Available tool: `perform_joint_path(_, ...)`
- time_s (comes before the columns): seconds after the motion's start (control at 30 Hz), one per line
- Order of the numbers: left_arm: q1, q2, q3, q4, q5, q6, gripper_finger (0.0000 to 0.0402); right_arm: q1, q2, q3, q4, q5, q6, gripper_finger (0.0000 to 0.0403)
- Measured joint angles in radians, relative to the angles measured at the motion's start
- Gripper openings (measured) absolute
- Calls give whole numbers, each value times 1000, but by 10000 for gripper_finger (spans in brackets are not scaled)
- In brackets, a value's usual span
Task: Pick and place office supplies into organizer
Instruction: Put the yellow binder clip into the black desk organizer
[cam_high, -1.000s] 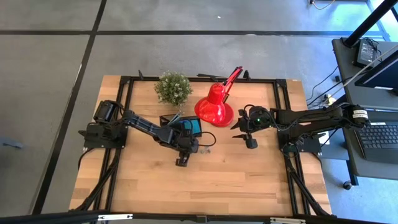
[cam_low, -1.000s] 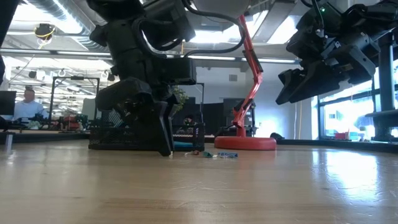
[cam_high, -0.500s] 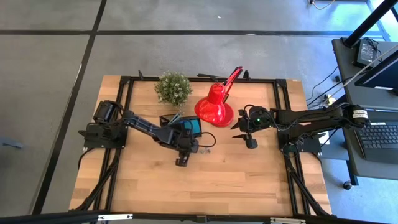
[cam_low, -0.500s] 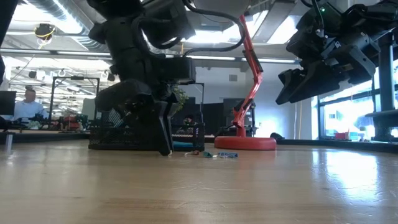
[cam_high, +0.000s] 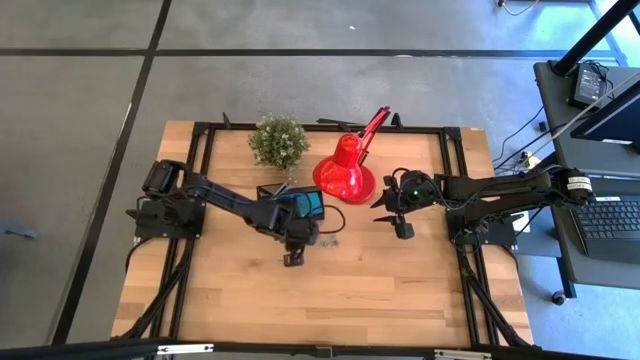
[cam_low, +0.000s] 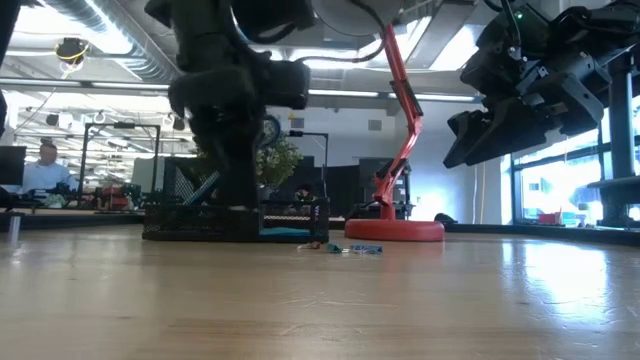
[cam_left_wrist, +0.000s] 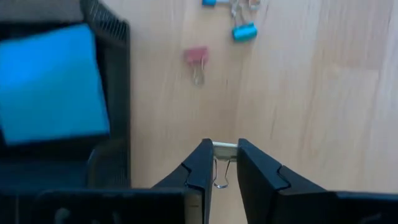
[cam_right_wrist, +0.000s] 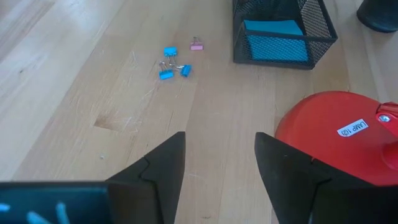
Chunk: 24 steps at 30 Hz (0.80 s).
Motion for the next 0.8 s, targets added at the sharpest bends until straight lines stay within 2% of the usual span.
perform_joint_path(0.17, -14, 0, 35, -153, -57, -75, 54, 0, 0, 0, 0, 0, 0, 195)
perform_joint_path(0.3, -22, 0, 52, -218, -170, -84, 54, 0, 0, 0, 0, 0, 0, 195)
perform_joint_path(0.67, -26, -1, 58, -294, -341, -85, 54, 0, 0, 0, 0, 0, 0, 195)
perform_joint_path(0.8, -23, -1, 57, -307, -360, -86, 54, 0, 0, 0, 0, 0, 0, 195)
